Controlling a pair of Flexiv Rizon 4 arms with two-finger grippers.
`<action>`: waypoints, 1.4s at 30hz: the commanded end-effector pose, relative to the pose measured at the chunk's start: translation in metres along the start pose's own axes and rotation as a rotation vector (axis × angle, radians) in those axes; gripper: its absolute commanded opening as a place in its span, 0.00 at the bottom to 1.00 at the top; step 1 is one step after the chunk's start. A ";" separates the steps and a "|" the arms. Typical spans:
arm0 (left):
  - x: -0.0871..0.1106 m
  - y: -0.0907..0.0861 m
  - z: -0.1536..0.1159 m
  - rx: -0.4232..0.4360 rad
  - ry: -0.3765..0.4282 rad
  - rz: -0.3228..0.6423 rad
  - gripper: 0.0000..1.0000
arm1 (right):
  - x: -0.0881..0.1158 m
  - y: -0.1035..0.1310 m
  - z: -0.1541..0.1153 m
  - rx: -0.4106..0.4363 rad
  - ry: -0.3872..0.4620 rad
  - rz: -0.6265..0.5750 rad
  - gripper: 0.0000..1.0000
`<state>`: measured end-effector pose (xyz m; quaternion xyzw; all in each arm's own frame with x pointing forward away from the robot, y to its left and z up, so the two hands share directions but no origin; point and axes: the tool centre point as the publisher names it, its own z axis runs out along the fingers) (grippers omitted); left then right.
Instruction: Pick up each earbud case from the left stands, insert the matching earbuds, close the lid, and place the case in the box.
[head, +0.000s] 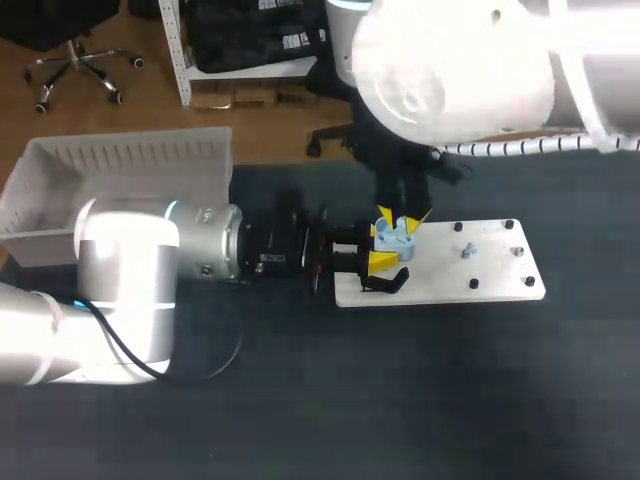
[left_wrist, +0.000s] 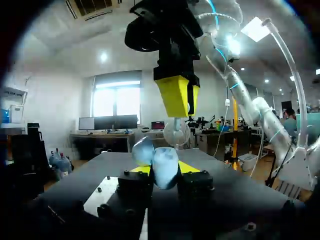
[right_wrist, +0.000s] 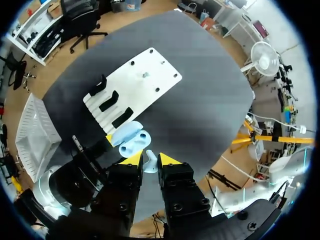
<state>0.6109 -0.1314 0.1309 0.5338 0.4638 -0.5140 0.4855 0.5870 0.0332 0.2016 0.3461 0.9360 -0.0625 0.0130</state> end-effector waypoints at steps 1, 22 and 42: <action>0.000 0.001 0.000 0.003 0.001 -0.001 0.00 | 0.001 0.007 -0.001 0.021 -0.004 0.008 0.00; 0.000 0.001 0.000 0.003 0.001 -0.001 0.00 | 0.000 0.012 0.005 0.049 0.018 0.033 0.00; 0.000 0.001 0.000 0.003 0.001 -0.001 0.00 | -0.003 0.012 0.006 0.031 0.021 0.123 0.00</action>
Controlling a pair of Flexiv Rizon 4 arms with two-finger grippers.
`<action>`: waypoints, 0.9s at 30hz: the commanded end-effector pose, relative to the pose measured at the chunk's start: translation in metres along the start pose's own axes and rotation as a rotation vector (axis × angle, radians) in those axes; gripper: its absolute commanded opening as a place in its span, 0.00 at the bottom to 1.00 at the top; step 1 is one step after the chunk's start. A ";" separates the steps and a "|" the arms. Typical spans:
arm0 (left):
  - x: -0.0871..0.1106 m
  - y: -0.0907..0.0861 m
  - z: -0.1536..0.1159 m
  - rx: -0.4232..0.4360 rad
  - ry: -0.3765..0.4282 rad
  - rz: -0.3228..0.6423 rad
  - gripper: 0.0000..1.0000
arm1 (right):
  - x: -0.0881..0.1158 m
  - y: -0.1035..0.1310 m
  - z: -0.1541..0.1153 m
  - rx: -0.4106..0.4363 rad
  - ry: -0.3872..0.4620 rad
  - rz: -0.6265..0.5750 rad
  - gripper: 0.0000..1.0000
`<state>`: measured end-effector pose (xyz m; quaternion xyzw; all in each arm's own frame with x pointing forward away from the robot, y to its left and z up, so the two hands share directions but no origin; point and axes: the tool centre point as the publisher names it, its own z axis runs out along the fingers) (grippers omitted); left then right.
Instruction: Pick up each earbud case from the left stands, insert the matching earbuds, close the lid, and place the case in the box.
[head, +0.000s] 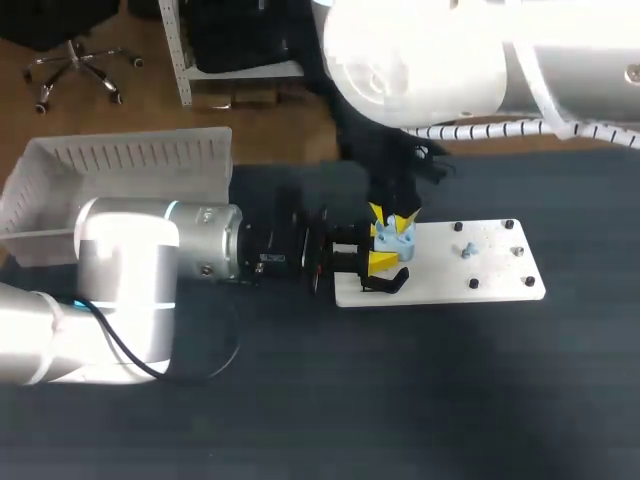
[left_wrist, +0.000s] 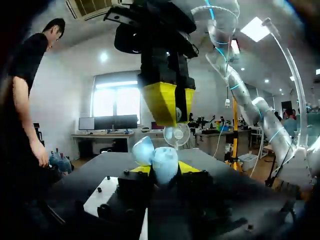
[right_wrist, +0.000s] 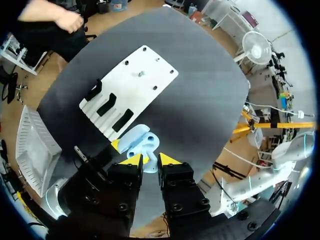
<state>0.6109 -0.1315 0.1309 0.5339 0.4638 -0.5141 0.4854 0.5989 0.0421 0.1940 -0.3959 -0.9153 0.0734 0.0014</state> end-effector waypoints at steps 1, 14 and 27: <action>0.000 0.001 0.000 0.002 0.001 -0.001 0.00 | -0.001 -0.003 0.001 -0.005 -0.004 0.029 0.00; 0.000 0.001 0.000 0.002 0.001 -0.001 0.00 | -0.007 -0.003 0.005 -0.021 -0.038 0.094 0.00; 0.000 0.001 0.000 0.002 0.001 -0.001 0.00 | -0.005 -0.004 0.007 -0.020 -0.056 0.080 0.00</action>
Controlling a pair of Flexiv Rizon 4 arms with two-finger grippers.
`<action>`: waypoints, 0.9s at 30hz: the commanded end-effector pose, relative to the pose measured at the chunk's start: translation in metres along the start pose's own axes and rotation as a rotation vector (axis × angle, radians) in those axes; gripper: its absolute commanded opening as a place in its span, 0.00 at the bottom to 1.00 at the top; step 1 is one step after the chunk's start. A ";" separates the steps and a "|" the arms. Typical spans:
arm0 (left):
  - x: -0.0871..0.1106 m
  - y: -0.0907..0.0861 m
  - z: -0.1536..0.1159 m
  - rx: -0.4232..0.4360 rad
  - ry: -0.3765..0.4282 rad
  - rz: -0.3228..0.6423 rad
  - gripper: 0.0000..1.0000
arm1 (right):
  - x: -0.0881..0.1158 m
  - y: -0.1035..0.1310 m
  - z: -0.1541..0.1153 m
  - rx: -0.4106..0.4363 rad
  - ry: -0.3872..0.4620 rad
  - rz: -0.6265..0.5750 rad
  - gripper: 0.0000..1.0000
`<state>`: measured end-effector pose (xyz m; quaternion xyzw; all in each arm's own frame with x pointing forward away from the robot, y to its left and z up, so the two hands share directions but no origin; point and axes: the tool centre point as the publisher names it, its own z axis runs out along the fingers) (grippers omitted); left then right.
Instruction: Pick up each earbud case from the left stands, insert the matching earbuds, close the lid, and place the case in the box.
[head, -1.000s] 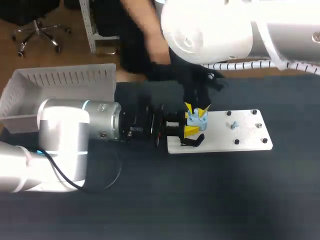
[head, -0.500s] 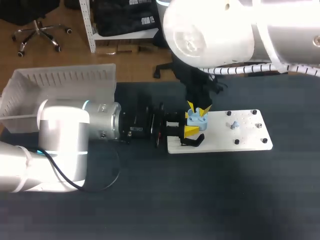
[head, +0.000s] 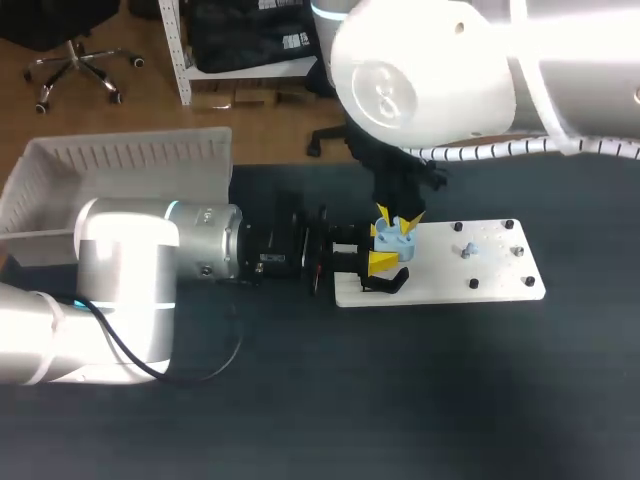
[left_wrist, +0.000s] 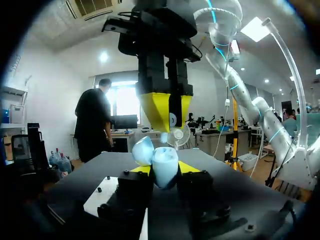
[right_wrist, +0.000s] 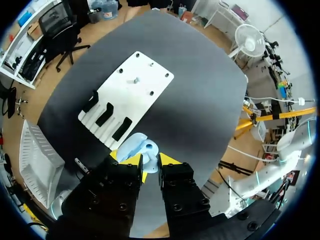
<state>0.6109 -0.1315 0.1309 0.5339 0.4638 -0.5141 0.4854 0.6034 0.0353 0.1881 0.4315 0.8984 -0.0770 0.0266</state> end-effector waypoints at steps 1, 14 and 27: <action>0.000 0.001 0.000 0.002 0.001 -0.001 0.00 | 0.003 -0.004 0.001 -0.009 -0.007 -0.005 0.00; 0.000 0.001 0.000 0.002 0.001 -0.001 0.00 | 0.002 -0.001 0.006 -0.006 0.004 -0.014 0.00; 0.000 0.001 0.000 0.002 0.001 -0.001 0.00 | -0.001 0.001 0.010 0.001 0.011 -0.010 0.00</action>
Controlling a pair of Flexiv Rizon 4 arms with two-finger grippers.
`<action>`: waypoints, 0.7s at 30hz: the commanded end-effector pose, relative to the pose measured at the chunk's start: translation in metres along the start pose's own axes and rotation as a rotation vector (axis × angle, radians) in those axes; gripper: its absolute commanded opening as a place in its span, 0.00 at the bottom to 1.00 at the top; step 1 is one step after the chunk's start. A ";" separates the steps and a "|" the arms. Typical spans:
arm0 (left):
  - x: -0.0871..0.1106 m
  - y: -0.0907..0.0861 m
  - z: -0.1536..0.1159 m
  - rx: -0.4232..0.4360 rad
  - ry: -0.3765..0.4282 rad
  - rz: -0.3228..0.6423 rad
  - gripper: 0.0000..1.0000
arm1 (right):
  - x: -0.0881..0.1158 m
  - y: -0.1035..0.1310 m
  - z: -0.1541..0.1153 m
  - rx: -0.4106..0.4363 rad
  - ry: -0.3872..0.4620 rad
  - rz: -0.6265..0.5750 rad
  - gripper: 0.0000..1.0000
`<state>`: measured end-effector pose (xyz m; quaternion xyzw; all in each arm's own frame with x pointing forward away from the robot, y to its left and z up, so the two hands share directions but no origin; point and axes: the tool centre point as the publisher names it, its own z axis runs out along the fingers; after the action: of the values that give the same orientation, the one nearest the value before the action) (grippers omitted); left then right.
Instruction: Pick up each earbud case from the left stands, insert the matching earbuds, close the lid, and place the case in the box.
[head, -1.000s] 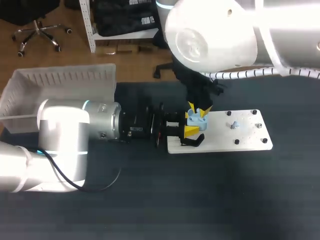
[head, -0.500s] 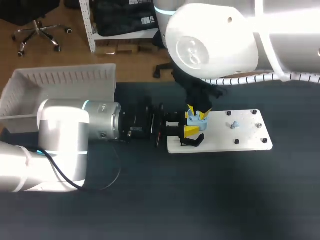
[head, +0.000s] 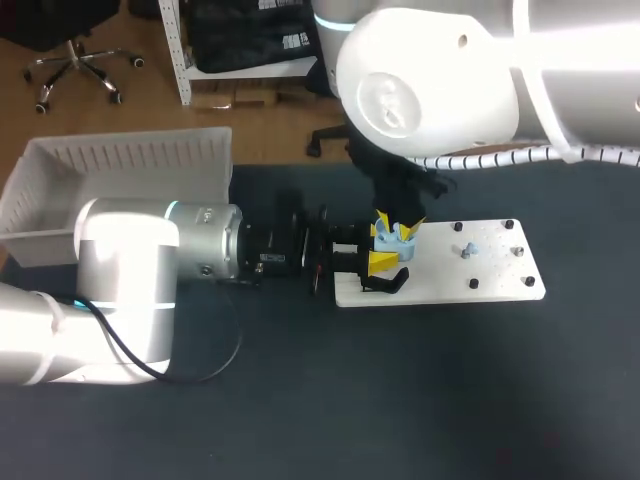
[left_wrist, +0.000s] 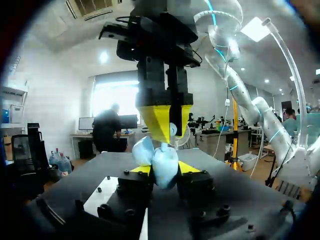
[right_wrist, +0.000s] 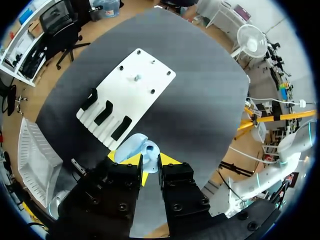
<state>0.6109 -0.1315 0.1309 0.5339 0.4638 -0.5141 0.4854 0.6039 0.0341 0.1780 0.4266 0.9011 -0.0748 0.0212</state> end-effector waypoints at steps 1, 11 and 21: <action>0.000 0.001 0.000 0.002 0.001 -0.001 0.00 | -0.002 0.001 0.000 0.000 0.000 0.003 0.00; 0.000 0.001 0.000 0.002 0.001 -0.001 0.00 | -0.004 0.001 0.003 0.009 0.002 0.003 0.00; 0.000 0.001 0.000 0.002 0.001 -0.001 0.00 | -0.004 0.001 0.007 0.017 0.005 0.001 0.00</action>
<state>0.6110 -0.1314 0.1309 0.5339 0.4637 -0.5141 0.4854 0.6063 0.0299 0.1720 0.4270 0.9006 -0.0798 0.0165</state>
